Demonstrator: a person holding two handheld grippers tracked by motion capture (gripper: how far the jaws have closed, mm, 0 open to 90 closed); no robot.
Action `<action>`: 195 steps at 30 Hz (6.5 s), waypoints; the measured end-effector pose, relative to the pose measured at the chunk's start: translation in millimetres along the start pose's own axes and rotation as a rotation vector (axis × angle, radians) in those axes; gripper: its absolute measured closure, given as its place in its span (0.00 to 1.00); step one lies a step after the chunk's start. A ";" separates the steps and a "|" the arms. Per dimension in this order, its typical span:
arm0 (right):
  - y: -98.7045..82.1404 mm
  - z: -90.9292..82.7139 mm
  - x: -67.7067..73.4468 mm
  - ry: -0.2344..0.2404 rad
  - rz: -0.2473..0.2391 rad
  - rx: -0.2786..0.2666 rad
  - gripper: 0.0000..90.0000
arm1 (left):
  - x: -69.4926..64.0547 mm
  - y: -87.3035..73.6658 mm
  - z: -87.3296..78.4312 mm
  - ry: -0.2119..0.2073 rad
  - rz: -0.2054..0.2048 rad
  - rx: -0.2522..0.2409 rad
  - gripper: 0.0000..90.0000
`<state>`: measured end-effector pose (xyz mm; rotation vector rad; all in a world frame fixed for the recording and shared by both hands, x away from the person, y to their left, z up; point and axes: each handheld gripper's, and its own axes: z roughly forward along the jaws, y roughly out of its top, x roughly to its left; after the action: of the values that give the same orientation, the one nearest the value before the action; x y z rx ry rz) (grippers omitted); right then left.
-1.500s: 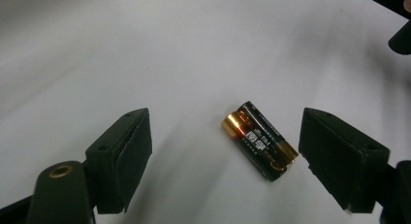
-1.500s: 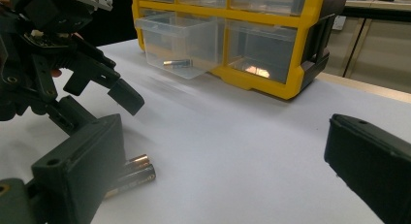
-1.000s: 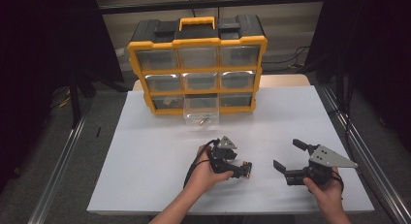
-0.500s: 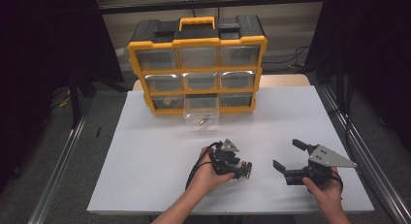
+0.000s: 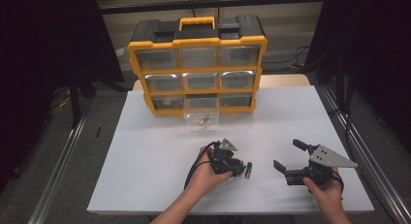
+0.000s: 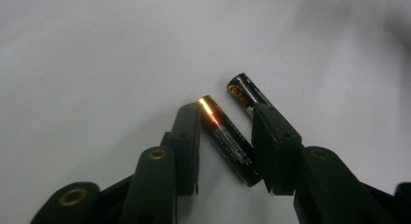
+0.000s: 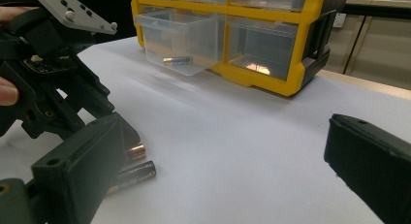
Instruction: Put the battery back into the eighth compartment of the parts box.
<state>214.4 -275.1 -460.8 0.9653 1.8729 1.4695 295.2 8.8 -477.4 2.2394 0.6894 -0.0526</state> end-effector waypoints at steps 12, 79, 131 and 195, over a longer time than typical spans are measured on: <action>-0.3 -1.0 -0.3 0.004 -0.001 0.000 0.01 | 0.5 -1.7 -2.2 0.011 -0.007 0.005 0.81; -1.2 -1.2 -1.6 -0.002 0.007 0.000 0.01 | 45.4 31.7 -73.0 0.031 -0.141 -0.093 0.86; -1.3 -4.8 -5.3 -0.013 0.037 -0.022 0.00 | 79.9 93.5 -125.2 0.107 -0.178 -0.143 0.86; -1.5 -5.1 -6.4 -0.009 0.038 -0.018 0.00 | 145.6 86.2 -108.0 0.297 -0.209 -0.153 0.70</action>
<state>213.8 -283.4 -461.1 1.0026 1.8412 1.4990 443.0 103.5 -380.1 2.0409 1.0494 0.2265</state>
